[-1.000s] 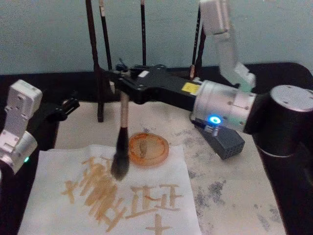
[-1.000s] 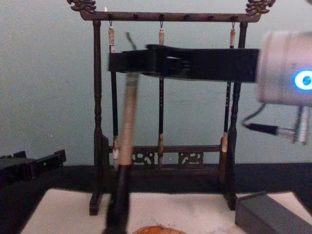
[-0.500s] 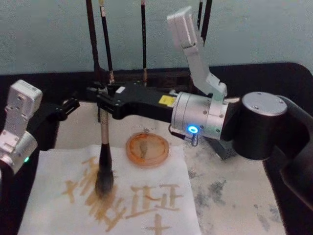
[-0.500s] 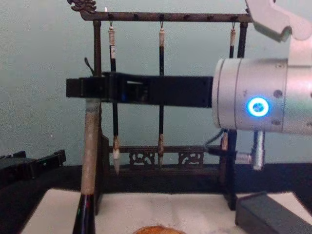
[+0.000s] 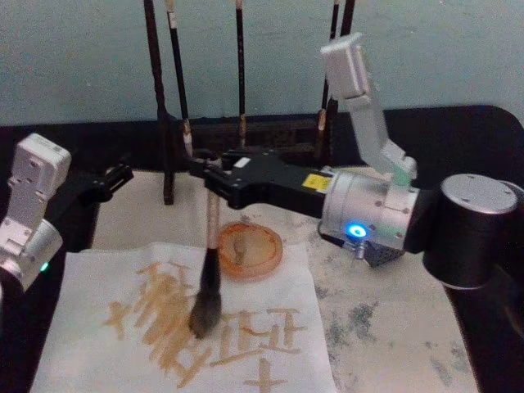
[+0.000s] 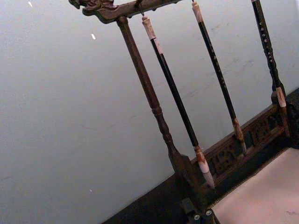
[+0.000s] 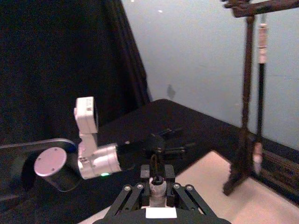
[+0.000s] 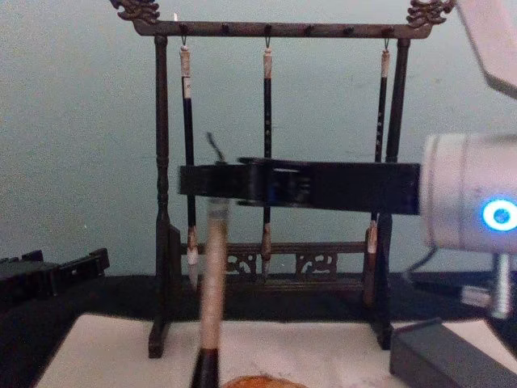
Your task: Pick up the brush from the inkstone, write on the paper, then place the brush back to its original position.
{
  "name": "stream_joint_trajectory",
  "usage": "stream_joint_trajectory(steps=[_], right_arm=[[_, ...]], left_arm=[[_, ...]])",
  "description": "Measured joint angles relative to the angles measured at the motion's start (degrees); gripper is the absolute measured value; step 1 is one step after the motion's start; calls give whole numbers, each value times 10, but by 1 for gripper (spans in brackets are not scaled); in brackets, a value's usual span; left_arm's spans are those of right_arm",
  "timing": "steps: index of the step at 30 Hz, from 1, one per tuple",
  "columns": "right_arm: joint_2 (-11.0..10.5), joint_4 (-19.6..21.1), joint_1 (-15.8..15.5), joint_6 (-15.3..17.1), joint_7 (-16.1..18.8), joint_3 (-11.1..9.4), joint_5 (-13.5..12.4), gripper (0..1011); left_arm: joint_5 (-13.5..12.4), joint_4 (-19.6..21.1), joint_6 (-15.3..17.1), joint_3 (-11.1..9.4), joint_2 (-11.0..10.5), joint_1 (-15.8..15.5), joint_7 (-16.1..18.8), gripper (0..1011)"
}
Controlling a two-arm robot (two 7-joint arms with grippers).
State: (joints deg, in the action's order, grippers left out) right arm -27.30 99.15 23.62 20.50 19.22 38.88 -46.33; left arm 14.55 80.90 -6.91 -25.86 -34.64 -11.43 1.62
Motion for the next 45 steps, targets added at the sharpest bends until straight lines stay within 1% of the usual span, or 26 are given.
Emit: stream_joint_trajectory(steps=[7,15,21,27,28,30,31,32,34,35,38,39,42,43,44,45], right_arm=[[-20,18,-26,-10,-16,-24,-5,182],[-32,32,-43,-14,-21,-40,-11,181],[-30,38,-45,-16,-22,-45,-16,181],[-16,51,-55,-20,-59,-62,-26,181],[-12,53,-60,-24,-68,-71,-34,182],[-8,55,-66,-29,-74,-80,-44,181],[-3,55,-74,-35,-77,-91,-61,182],[-3,55,-74,-35,-77,-91,-61,182],[5,52,-86,-45,-79,-109,-94,181],[10,49,-95,-50,-81,-120,-114,182],[16,47,-106,-58,-88,-133,-139,182],[20,47,-116,-63,-98,-143,-157,182],[26,47,-129,-71,-111,-154,-180,182],[31,46,-138,-76,-119,-162,-196,182],[33,46,-143,-79,-124,-166,-204,182],[38,44,-152,-84,-132,-174,-220,182]], left_arm=[[0,0,0,0,0,0,0,1002],[0,0,0,0,0,0,0,1002],[0,0,0,0,0,0,0,1002],[0,0,0,0,0,0,0,1000],[0,0,0,0,0,0,0,1000],[0,0,0,0,0,0,0,1002],[0,0,0,0,0,0,0,1002],[0,0,0,0,0,0,0,1002],[0,0,0,0,0,0,0,1002],[0,0,0,0,0,0,0,1000],[0,0,0,0,0,0,0,1002],[0,0,0,0,0,0,0,1002],[0,0,0,0,0,0,0,1002],[0,0,0,0,0,0,0,1000],[0,0,0,0,0,0,0,1002],[0,0,0,0,0,0,0,1000]])
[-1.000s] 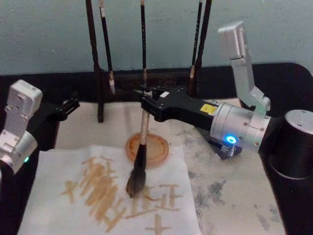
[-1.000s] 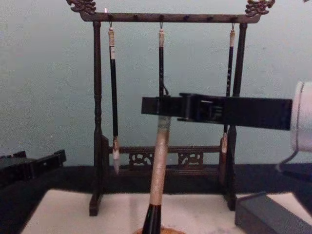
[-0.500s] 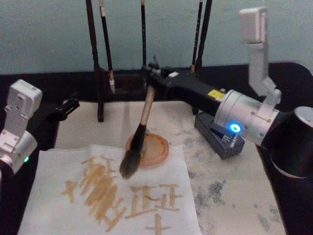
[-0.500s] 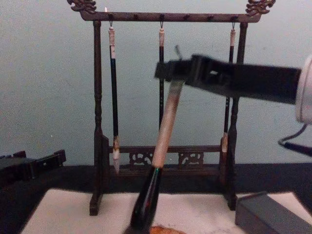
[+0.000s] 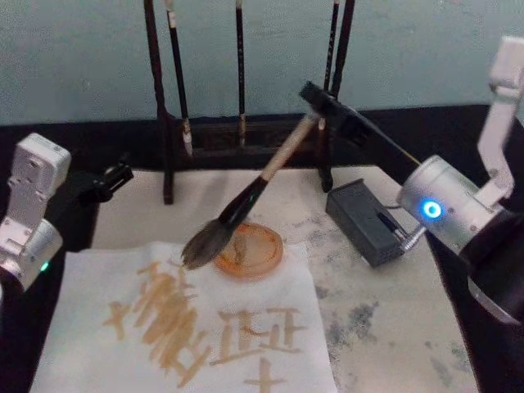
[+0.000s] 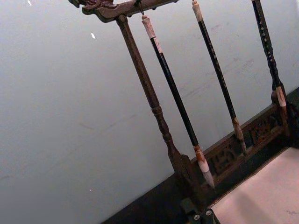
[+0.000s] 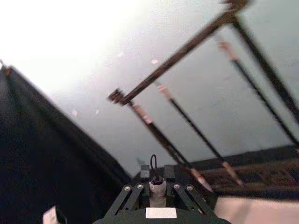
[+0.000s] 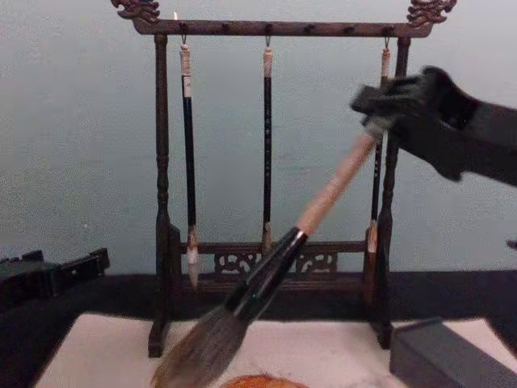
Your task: Pick up the brush from the inkstone, write on the paper, then place the brush back to its original position.
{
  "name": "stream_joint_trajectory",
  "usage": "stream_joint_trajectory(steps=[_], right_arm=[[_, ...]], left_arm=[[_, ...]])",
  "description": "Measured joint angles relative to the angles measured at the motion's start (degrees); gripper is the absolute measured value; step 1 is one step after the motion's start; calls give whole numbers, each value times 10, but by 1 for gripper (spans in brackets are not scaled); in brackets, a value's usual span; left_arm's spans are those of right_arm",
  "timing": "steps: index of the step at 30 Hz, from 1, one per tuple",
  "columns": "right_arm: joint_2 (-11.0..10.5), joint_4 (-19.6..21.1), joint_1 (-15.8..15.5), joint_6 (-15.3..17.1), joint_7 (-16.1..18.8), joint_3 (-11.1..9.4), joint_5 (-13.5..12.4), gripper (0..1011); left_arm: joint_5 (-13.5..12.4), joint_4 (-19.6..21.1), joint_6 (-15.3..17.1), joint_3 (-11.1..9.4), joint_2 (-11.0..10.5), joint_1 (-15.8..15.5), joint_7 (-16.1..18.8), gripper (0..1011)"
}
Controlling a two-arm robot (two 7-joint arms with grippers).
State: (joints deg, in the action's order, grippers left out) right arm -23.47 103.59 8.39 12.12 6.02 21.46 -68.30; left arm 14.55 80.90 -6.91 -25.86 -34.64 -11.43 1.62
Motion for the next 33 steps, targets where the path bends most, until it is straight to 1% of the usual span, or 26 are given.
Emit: stream_joint_trajectory(steps=[2,3,5,6,9,10,15,16,18,19,22,23,26,31,33], right_arm=[[5,-1,-9,-5,-9,-8,-17,182],[10,-3,-18,-11,-18,-18,-34,181],[16,-5,-27,-16,-27,-26,-52,182],[21,-7,-36,-21,-32,-36,-71,182],[26,-10,-47,-26,-39,-47,-96,182],[28,-11,-53,-28,-44,-53,-111,182],[30,-15,-65,-28,-55,-68,-150,182],[30,-16,-66,-25,-60,-72,-162,182],[29,-19,-67,-21,-62,-75,-175,182],[27,-24,-68,-16,-62,-78,-186,182],[25,-32,-67,-11,-64,-81,-199,182],[22,-37,-66,-9,-69,-83,-207,181],[16,-48,-62,-7,-76,-85,-218,182],[8,-67,-57,-6,-80,-86,-233,182],[7,-70,-56,-6,-80,-86,-234,182]], left_arm=[[0,0,0,0,0,0,0,1002],[0,0,0,0,0,0,0,1002],[0,0,0,0,0,0,0,1002],[0,0,0,0,0,0,0,1002],[0,0,0,0,0,0,0,1002],[0,0,0,0,0,0,0,1002],[0,0,0,0,0,0,0,1002],[0,0,0,0,0,0,0,1002],[0,0,0,0,0,0,0,1002],[0,0,0,0,0,0,0,1002],[0,0,0,0,0,0,0,1002],[0,0,0,0,0,0,0,1002],[0,0,0,0,0,0,0,1002],[0,0,0,0,0,0,0,1002],[0,0,0,0,0,0,0,1002]])
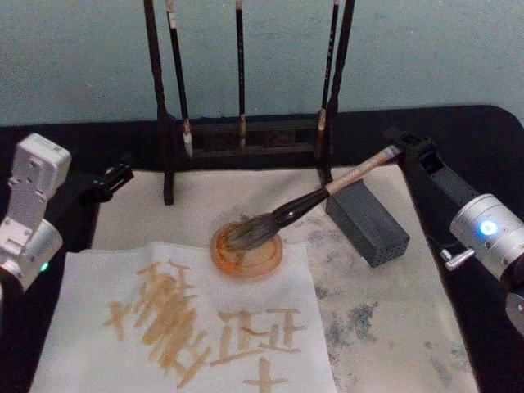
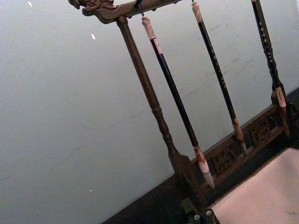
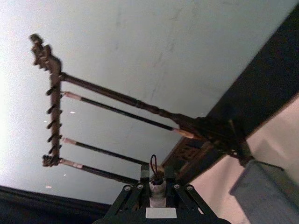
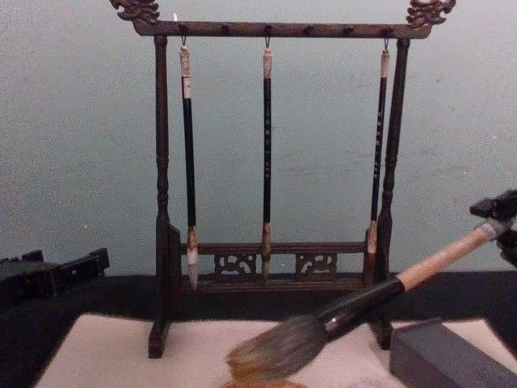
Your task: Pick up the brush from the inkstone, write on the paper, then place the brush back to its original position.
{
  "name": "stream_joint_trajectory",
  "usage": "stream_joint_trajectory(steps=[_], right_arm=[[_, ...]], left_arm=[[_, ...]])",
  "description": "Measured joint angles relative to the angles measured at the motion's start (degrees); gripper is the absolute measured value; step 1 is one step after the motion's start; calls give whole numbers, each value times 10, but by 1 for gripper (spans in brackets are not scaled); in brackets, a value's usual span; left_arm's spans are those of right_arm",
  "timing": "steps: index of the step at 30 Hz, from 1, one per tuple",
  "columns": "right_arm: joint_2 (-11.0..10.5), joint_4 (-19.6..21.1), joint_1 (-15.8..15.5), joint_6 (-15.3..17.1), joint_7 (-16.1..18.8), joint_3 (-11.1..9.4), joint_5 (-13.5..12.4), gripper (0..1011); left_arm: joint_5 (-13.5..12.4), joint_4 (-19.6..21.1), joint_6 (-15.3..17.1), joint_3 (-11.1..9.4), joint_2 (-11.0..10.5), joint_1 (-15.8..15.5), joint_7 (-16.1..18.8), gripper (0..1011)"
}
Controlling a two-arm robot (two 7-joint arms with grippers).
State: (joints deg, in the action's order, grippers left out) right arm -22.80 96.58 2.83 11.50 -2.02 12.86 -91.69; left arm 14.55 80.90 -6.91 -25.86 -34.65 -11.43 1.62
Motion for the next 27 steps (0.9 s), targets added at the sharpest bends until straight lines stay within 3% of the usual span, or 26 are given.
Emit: stream_joint_trajectory(steps=[12,27], right_arm=[[-8,-41,9,-15,-12,13,-19,182],[-13,-101,36,-21,2,29,-42,182]], left_arm=[[0,0,0,0,0,0,0,1002],[0,0,0,0,0,0,0,1002]])
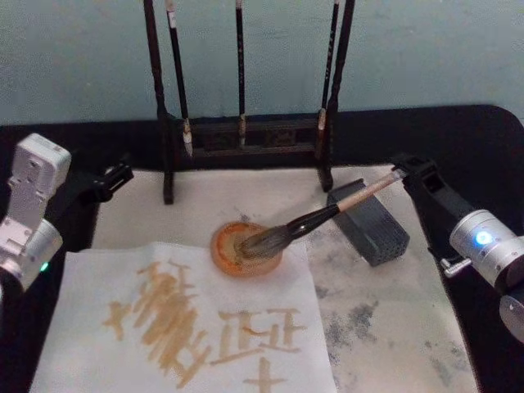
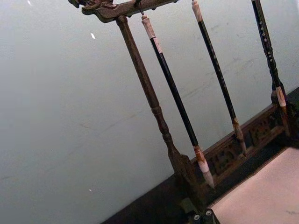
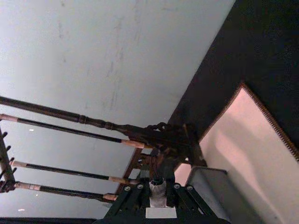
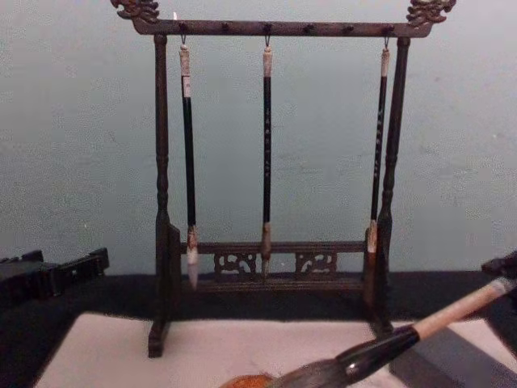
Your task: Pick up the brush from the inkstone, write on the paper, then place the brush back to its original position.
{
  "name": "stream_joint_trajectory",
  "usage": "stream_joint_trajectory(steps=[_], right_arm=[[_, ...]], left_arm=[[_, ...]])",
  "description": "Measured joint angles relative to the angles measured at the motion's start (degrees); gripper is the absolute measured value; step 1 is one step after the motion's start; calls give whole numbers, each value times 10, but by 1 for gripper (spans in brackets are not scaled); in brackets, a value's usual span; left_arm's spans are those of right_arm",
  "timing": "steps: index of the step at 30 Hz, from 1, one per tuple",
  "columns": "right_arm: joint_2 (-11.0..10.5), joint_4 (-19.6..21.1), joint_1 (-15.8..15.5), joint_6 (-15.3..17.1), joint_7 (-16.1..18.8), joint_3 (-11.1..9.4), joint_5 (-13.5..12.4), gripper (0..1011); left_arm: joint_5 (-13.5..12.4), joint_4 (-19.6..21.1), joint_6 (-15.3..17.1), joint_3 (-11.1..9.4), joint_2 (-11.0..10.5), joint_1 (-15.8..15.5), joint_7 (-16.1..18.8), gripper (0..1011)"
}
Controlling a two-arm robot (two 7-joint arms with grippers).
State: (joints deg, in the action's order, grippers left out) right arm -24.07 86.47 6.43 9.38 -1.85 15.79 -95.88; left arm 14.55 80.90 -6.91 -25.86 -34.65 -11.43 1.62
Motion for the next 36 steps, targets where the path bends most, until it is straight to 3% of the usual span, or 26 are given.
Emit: stream_joint_trajectory(steps=[24,36], right_arm=[[-18,-79,59,-7,40,35,-10,181],[-20,-92,72,-17,45,50,-17,182]], left_arm=[[0,0,0,0,0,0,0,1002],[0,0,0,0,0,0,0,1002]])
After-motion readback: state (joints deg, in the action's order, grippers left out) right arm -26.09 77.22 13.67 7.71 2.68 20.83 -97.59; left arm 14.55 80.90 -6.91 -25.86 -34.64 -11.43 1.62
